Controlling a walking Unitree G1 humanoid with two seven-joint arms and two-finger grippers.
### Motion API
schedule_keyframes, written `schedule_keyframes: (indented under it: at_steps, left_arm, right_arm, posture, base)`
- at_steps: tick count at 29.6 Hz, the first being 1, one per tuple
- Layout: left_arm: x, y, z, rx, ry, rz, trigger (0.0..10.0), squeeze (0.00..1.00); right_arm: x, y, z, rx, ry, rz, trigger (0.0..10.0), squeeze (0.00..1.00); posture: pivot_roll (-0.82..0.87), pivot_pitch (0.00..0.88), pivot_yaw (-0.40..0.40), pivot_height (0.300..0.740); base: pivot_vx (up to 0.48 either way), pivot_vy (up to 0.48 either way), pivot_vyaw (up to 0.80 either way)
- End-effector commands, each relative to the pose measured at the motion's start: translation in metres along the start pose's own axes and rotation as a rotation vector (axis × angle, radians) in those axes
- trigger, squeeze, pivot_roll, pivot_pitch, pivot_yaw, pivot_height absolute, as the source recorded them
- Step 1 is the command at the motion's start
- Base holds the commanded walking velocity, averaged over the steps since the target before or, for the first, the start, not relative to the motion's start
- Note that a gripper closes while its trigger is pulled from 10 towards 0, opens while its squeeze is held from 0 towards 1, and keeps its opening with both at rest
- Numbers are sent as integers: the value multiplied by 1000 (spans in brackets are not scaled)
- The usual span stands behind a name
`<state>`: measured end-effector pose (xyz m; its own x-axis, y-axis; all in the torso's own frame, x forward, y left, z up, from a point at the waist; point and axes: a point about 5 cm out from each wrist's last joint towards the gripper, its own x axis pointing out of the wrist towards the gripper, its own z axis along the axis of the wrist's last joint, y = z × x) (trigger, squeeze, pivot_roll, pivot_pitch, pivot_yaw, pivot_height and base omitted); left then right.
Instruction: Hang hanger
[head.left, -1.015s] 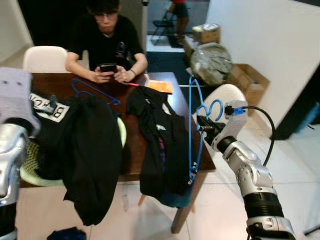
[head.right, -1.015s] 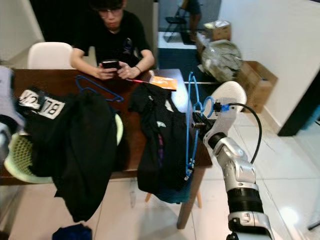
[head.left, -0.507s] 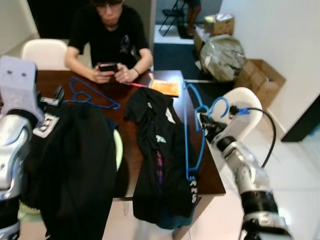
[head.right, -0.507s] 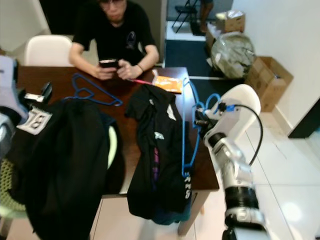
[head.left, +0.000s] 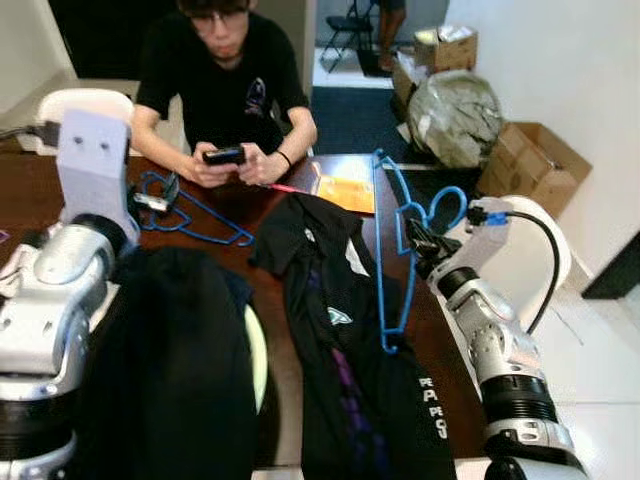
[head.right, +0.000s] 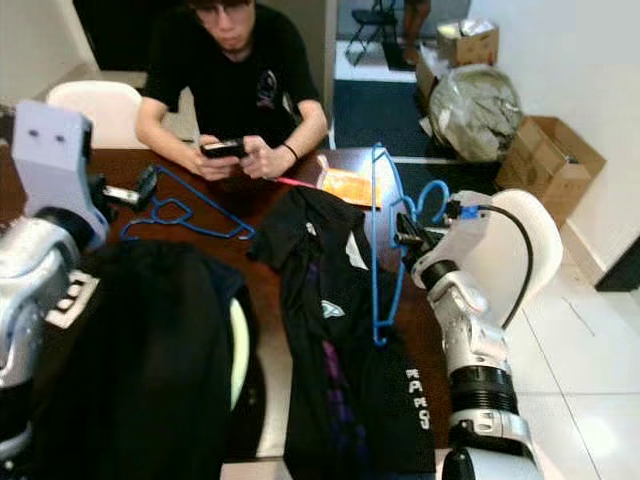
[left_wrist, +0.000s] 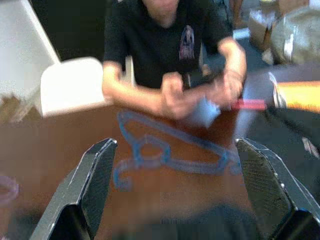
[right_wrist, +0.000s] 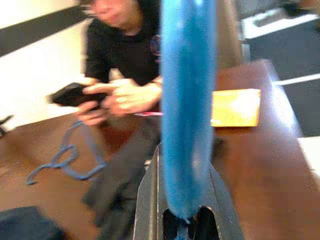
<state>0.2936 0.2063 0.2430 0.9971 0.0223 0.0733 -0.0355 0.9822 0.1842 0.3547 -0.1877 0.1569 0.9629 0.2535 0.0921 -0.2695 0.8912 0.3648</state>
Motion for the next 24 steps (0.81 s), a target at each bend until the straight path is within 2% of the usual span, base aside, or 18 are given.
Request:
schedule_keyframes:
  at_steps: [1, 5, 9, 16, 18, 22, 24]
  left_arm:
    - [-3, -6, -6, -8, 42, -14, 10000, 0]
    - [-7, -17, -17, -28, 103, -56, 10000, 0]
    - [-11, -25, -27, -53, 157, -88, 10000, 0]
    - [-5, -19, -26, -82, 149, -96, 10000, 0]
    - [3, -16, -22, -105, 126, -106, 10000, 0]
    - [11, -23, -13, -138, 83, -181, 10000, 0]
    - [11, -23, -13, -138, 83, -181, 10000, 0]
  right_arm:
    - [1, 3, -4, 13, 2, 17, 10000, 0]
    - [2, 1, -3, 33, -7, 1, 10000, 0]
    - [2, -1, -3, 61, -11, -15, 10000, 0]
    - [2, -1, -3, 72, -14, -17, 10000, 0]
    - [2, -1, -3, 75, -14, -18, 10000, 0]
    - [3, -1, -3, 72, -12, -20, 10000, 0]
    - [3, -1, -3, 72, -12, -20, 10000, 0]
  posture:
    - [134, 0, -40, 740]
    - [136, 0, -44, 740]
    - [136, 0, -46, 740]
    - [132, 0, -45, 740]
    - [133, 0, -46, 740]
    - [123, 0, -45, 740]
    - [123, 0, -45, 740]
  base:
    - [0, 0, 800]
    - [0, 0, 772]
    - [0, 0, 0]
    - [0, 0, 0]
    - [0, 0, 0]
    - [0, 0, 0]
    - [0, 0, 0]
